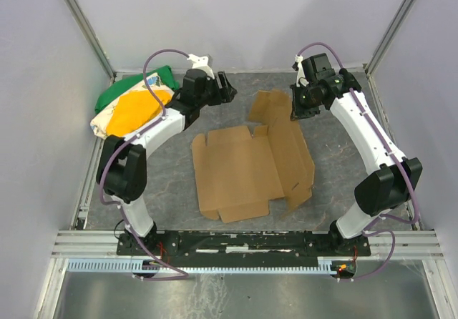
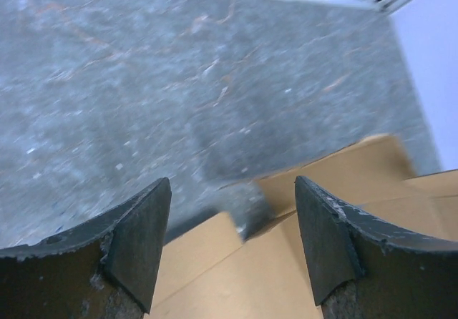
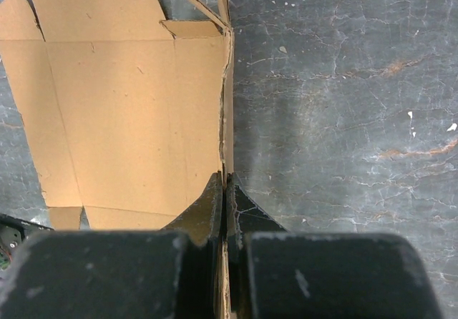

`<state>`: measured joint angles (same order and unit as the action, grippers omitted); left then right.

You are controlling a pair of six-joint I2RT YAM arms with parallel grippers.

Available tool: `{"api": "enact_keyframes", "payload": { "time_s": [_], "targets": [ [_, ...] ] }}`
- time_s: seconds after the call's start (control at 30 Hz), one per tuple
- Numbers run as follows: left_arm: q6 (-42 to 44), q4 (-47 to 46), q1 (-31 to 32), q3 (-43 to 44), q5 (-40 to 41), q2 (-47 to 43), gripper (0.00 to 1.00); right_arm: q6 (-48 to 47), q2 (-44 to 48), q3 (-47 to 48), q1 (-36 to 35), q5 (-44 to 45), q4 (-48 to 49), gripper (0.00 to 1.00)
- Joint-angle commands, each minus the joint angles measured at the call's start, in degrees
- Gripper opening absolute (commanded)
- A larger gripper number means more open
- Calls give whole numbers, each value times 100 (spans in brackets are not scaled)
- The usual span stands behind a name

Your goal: Fold the paper box

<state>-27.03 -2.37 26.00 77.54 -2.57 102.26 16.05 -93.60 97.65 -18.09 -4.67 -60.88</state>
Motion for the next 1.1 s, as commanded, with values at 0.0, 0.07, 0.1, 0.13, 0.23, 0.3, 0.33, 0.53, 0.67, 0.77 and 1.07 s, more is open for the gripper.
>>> {"api": "enact_keyframes", "payload": {
  "time_s": [0.0,0.07,0.1,0.13,0.23,0.3,0.33,0.53,0.67,0.77,1.07],
  "targets": [
    [-760,-918,-65,463,-1106,322,75,-238,190,119,-21,-270,2,2],
    [-911,-967,-73,627,-1297,507,75,-307,216,142,-28,-349,1,2],
    [-971,-1020,-82,695,-1379,593,75,-339,213,160,-27,-375,-21,2],
    [-1046,-1083,-78,765,-1456,696,75,-373,214,185,-28,-397,-78,2],
    [-1270,-1181,-102,1089,-1773,1168,74,-431,205,218,-28,-417,-171,2],
    [-1436,-1256,-132,1331,-2018,1480,73,-449,207,236,-36,-424,-218,2],
    [-1523,-1295,-131,1433,-2126,1610,72,-446,210,249,-39,-455,-232,2],
    [-1841,-1868,-136,1378,-2592,1896,69,-508,187,454,-155,-735,-408,8],
    [-1978,-2236,-130,1048,-2658,1837,68,-499,88,518,-202,-1055,-534,14],
    [-1989,-2354,-131,969,-2720,1840,68,-456,-7,505,-257,-1076,-588,16],
    [-1974,-2514,-157,491,-2800,1559,68,-224,-132,357,-366,-1225,-352,53]
  ]
}}
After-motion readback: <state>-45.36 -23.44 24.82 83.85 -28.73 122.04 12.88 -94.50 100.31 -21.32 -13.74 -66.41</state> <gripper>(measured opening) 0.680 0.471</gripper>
